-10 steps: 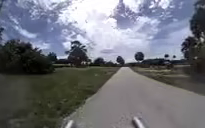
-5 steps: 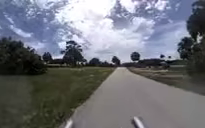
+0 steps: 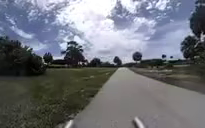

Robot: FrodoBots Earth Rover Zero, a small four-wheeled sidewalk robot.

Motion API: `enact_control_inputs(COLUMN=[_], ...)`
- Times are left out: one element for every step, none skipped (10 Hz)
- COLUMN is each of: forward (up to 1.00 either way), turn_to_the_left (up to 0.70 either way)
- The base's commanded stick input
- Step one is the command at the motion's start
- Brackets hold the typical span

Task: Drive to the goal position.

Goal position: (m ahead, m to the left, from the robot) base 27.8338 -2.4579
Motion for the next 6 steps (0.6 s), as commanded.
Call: enact_control_inputs(forward=[0.85, 0.85, 0.85, 0.85, 0.85, 0.85], turn_to_the_left=[0.0, 0.0, 0.0, 0.0, 0.0, 0.0])
